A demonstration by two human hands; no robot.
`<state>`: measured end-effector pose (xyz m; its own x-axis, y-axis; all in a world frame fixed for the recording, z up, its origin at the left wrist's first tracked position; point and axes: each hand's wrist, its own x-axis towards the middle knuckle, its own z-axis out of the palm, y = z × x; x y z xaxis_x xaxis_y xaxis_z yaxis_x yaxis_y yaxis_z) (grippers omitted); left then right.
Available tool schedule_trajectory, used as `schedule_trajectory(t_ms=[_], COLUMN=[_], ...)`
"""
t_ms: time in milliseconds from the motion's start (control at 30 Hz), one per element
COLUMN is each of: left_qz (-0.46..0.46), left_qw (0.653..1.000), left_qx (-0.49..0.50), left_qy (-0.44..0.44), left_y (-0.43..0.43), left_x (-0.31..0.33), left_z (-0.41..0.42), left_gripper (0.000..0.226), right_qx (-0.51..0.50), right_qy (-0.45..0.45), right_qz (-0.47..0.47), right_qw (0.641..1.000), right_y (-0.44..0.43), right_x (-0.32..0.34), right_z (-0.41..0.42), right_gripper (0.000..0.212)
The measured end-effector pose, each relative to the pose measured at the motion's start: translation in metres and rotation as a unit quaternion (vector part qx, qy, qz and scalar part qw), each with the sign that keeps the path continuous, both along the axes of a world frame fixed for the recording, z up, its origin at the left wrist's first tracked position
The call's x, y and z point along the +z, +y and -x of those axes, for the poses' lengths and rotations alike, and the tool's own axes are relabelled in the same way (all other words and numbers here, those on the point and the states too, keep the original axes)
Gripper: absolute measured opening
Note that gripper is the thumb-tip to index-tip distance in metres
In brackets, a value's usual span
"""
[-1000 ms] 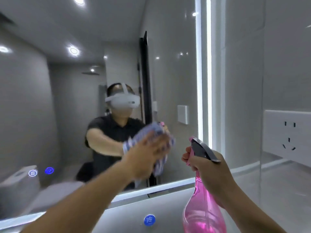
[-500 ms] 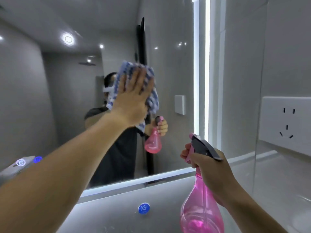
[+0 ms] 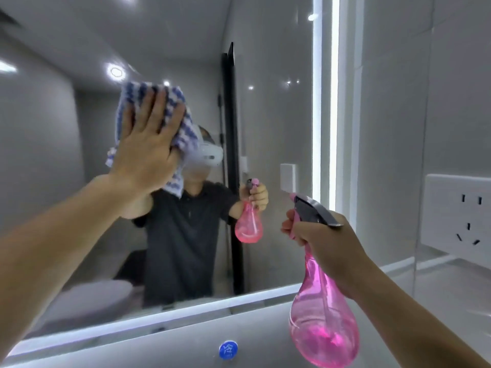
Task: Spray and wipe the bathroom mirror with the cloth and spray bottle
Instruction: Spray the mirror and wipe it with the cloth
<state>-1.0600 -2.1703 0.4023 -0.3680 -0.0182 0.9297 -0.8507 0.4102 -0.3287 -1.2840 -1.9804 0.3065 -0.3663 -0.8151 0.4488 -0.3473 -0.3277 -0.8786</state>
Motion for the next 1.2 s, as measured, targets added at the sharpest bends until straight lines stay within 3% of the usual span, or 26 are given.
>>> schedule_trajectory(t_ms=[67, 100, 200, 300, 367, 433, 533, 600, 667, 733, 833, 933, 1000, 1033, 1067, 1100, 1167, 1200], left_qz=[-0.041, -0.054, -0.121, -0.167, -0.177, -0.129, -0.023, -0.035, -0.080, -0.071, -0.073, -0.082, -0.120, -0.144, -0.152, -0.101, 0.017, 0.008], left_qw=[0.997, 0.998, 0.972, 0.877, 0.835, 0.877, 0.980, 0.997, 0.995, 0.997, 0.978, 0.888, 0.829, 0.824, 0.844, 0.883, 0.957, 0.982], left_qx=[0.016, 0.021, -0.021, 0.010, 0.016, 0.003, -0.004, 0.042, 0.055, 0.032, -0.050, -0.002, 0.013, -0.019, -0.076, -0.120, -0.099, -0.092], left_qy=[0.057, 0.030, -0.199, -0.450, -0.520, -0.464, -0.199, -0.060, 0.018, 0.007, -0.188, -0.452, -0.546, -0.548, -0.508, -0.442, -0.272, -0.164], left_y=[0.008, 0.011, 0.028, 0.036, 0.031, 0.023, 0.014, 0.015, 0.018, 0.020, 0.026, 0.034, 0.031, 0.026, 0.023, 0.019, 0.017, 0.020], left_x=[0.002, -0.014, -0.115, -0.192, -0.187, -0.144, -0.034, 0.032, 0.054, 0.025, -0.091, -0.183, -0.192, -0.181, -0.160, -0.132, -0.048, -0.003], left_z=[0.026, 0.041, 0.078, 0.077, 0.069, 0.067, 0.077, 0.084, 0.096, 0.115, 0.139, 0.127, 0.121, 0.121, 0.125, 0.133, 0.148, 0.149], left_gripper=[0.065, 0.066, 0.071, 0.067, 0.064, 0.058, 0.061, 0.061, 0.062, 0.064, 0.061, 0.054, 0.059, 0.055, 0.052, 0.051, 0.054, 0.055], right_qx=[-0.005, -0.003, 0.003, 0.012, 0.015, 0.017, 0.003, -0.001, 0.001, 0.001, -0.021, -0.037, -0.043, -0.044, -0.042, -0.038, -0.035, -0.040], right_qy=[-0.017, -0.023, -0.028, 0.003, 0.016, 0.018, 0.018, 0.012, 0.001, -0.014, -0.025, -0.024, -0.006, 0.000, 0.001, 0.001, -0.009, -0.012], right_qz=[0.003, 0.001, -0.010, -0.010, -0.013, -0.022, -0.024, -0.012, 0.009, 0.019, 0.003, -0.007, -0.008, -0.005, -0.002, -0.002, 0.009, 0.017], right_qw=[1.000, 1.000, 1.000, 1.000, 1.000, 0.999, 1.000, 1.000, 1.000, 1.000, 0.999, 0.999, 0.999, 0.999, 0.999, 0.999, 0.999, 0.999], right_y=[-0.002, -0.003, -0.005, -0.002, 0.003, 0.009, 0.013, 0.014, 0.014, 0.014, 0.014, 0.015, 0.019, 0.022, 0.024, 0.026, 0.028, 0.029], right_x=[-0.005, -0.007, -0.015, -0.018, -0.016, -0.013, -0.003, 0.004, 0.010, 0.013, 0.009, -0.001, -0.006, -0.006, -0.005, -0.004, -0.002, -0.001], right_z=[-0.002, -0.004, -0.009, -0.013, -0.011, -0.006, 0.007, 0.012, 0.017, 0.019, 0.020, 0.023, 0.029, 0.033, 0.035, 0.037, 0.045, 0.048], right_gripper=[0.011, 0.010, 0.008, 0.009, 0.008, 0.006, 0.012, 0.011, 0.011, 0.016, 0.010, 0.007, 0.009, 0.009, 0.007, 0.007, 0.009, 0.009])
